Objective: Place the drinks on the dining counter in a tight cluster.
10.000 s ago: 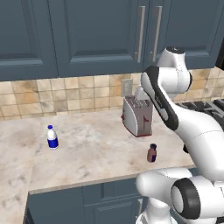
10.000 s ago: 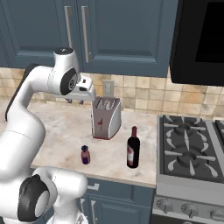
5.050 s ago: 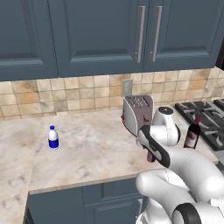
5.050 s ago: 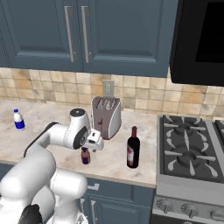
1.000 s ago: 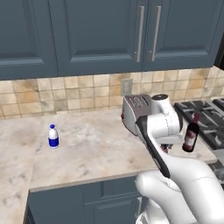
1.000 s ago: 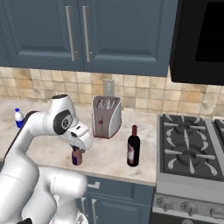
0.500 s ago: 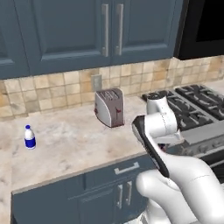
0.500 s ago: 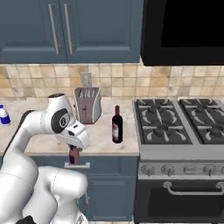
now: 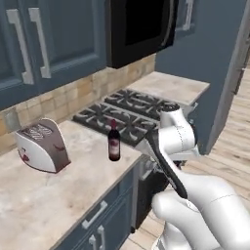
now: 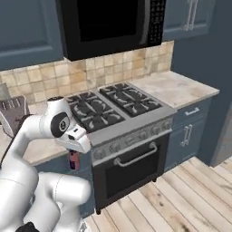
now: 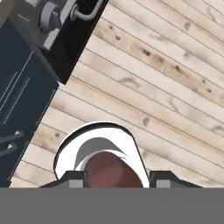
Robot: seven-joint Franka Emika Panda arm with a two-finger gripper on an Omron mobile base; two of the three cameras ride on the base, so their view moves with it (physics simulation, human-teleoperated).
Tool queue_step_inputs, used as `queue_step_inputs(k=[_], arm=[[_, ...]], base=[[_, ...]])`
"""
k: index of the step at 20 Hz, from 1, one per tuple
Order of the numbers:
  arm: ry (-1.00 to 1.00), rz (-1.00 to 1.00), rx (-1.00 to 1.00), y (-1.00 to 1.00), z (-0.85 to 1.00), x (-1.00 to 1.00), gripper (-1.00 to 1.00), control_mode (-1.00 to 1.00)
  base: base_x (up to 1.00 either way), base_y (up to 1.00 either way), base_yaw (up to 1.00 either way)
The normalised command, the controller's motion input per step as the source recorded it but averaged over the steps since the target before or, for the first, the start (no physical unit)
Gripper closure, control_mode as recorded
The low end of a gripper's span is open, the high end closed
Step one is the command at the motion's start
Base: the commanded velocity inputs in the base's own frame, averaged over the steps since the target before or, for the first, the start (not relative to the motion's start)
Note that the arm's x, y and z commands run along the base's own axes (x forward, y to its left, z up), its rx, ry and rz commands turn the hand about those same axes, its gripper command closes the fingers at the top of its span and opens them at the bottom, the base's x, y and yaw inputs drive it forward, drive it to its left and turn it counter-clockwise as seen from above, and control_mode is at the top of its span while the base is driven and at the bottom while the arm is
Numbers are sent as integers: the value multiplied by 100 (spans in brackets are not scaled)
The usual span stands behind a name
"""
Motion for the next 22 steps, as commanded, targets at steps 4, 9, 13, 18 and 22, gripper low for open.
queue_step_inputs(k=[4,9,13,18,22], arm=[[0,0,0,0,0,0,100,100],[0,0,0,0,0,0,100,100],[0,0,0,0,0,0,100,100],[0,0,0,0,0,0,100,100],[0,0,0,0,0,0,100,100]], base=[[0,9,-94],[0,9,-95],[0,9,-95],[0,6,-96],[18,4,-76]])
